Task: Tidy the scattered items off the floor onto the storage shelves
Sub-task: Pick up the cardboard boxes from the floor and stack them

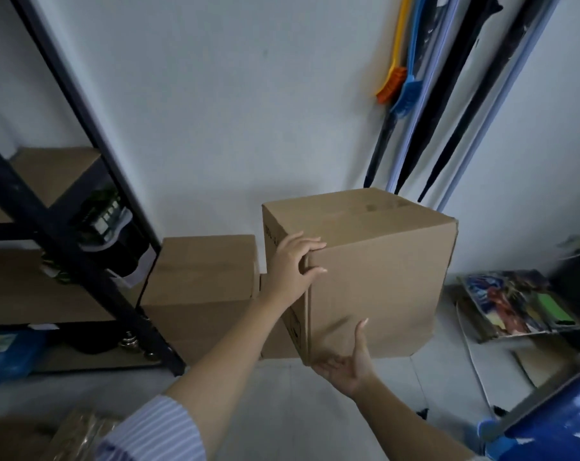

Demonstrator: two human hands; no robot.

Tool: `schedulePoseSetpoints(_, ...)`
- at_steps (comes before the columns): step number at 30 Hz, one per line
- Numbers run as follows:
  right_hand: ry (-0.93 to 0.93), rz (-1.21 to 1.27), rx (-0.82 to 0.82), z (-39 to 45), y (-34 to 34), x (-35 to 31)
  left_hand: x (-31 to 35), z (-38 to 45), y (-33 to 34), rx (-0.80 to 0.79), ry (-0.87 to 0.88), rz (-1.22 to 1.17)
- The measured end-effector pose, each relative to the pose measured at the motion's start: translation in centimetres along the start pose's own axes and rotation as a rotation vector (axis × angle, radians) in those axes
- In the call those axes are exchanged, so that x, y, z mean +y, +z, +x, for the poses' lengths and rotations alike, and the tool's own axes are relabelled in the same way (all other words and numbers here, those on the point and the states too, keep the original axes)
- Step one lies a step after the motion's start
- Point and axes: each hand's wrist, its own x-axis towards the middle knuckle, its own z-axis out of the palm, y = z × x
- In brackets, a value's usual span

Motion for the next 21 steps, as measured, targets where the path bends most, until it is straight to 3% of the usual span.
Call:
schedulePoseSetpoints(11,0.085,0.056,0.097,11.8,5.4,-1.5,-14.0,3.8,4.4,-0.093,-0.099,0.094)
schedulePoseSetpoints(21,0.126,0.006,0.149,24.2,6.5,1.8,-24.6,2.3,4.9,-0.149,-0.137,0.183)
